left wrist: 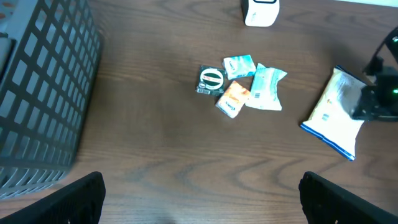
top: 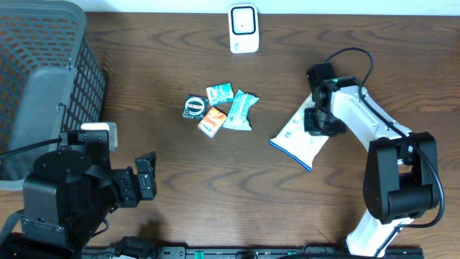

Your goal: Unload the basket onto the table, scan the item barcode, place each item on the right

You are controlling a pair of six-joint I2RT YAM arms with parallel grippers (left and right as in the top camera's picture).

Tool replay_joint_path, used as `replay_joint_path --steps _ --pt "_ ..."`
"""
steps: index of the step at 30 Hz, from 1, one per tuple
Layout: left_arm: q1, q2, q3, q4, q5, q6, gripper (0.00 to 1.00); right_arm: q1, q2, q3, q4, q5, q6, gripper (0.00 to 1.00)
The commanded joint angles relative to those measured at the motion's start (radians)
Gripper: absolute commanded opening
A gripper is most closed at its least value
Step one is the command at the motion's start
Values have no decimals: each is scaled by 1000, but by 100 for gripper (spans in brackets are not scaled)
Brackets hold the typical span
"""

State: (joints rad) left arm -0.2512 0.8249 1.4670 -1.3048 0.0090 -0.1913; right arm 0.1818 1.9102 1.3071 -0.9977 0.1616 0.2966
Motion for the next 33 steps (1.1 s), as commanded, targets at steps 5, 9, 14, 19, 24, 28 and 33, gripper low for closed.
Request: replay_joint_path --steps 5,9,14,19,24,28,33 --pt "3 3 9 -1 -2 -13 98 -28 -3 192 -213 37 13 39" --pt "3 3 9 -1 -2 -13 98 -42 -2 174 -184 6 12 85" --pt "3 3 9 -1 -2 -13 98 -127 -2 169 -146 -171 -51 99" --pt "3 3 9 -1 -2 -13 98 -240 0 164 -146 -417 -172 99" --pt "3 3 9 -1 -2 -13 98 -298 0 93 -121 -545 -204 99" --pt "3 3 9 -1 -2 -13 98 -301 0 -13 -25 -641 -204 99" --pt "3 3 9 -1 -2 -13 98 -299 0 -153 143 -647 -109 99"
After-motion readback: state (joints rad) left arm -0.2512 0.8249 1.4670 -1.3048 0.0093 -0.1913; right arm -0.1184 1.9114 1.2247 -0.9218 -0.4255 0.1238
